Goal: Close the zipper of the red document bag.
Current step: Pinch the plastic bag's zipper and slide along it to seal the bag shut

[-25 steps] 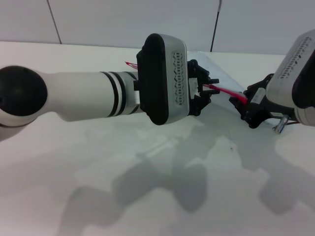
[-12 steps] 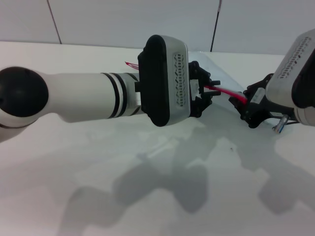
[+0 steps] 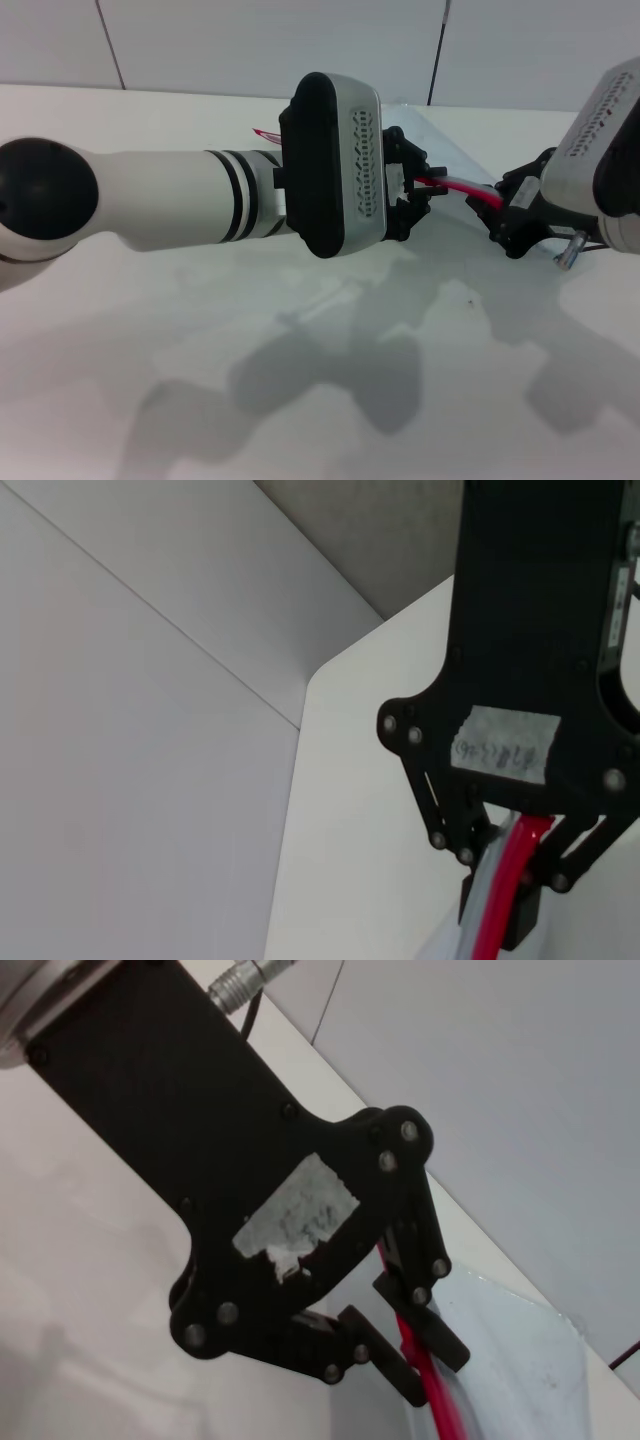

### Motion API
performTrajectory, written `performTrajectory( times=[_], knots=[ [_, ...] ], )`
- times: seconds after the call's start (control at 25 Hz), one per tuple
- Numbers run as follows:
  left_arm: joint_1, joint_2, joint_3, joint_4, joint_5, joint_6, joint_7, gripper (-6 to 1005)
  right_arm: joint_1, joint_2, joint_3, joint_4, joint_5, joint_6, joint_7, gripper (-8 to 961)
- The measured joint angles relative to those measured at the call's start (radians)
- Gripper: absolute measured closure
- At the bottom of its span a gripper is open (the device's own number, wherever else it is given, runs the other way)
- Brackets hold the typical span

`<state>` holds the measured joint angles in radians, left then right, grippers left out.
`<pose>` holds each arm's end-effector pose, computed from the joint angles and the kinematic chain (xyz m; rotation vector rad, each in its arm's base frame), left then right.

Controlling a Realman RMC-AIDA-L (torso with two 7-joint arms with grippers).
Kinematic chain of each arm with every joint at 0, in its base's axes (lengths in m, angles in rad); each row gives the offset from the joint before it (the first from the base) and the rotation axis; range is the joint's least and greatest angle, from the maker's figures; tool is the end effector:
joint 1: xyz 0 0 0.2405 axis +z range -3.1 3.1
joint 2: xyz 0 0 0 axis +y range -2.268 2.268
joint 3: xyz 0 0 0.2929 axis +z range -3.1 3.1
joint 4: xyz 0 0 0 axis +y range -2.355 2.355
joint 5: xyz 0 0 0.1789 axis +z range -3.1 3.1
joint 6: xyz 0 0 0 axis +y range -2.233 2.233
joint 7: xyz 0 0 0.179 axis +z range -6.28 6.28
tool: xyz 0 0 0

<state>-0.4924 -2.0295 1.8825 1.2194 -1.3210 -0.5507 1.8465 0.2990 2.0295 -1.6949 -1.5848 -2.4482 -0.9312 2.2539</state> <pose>-0.1455 0.3740 -0.1102 -2.4670 0.6195 -0.1165 0.2080 0.3505 -0.0499 -2.4812 0.1966 -0.0952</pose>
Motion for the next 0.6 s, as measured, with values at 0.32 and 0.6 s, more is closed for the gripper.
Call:
performTrajectory(
  times=[0.32, 0.6],
  knots=[
    [0.002, 0.0, 0.0, 0.0, 0.0, 0.012, -0.003, 879, 0.0, 0.0, 0.001, 0.0, 0.0, 0.0, 0.001, 904],
    [0.002, 0.0, 0.0, 0.0, 0.0, 0.017, -0.004, 889, 0.0, 0.0, 0.0, -0.002, 0.0, 0.0, 0.001, 904]
  ],
)
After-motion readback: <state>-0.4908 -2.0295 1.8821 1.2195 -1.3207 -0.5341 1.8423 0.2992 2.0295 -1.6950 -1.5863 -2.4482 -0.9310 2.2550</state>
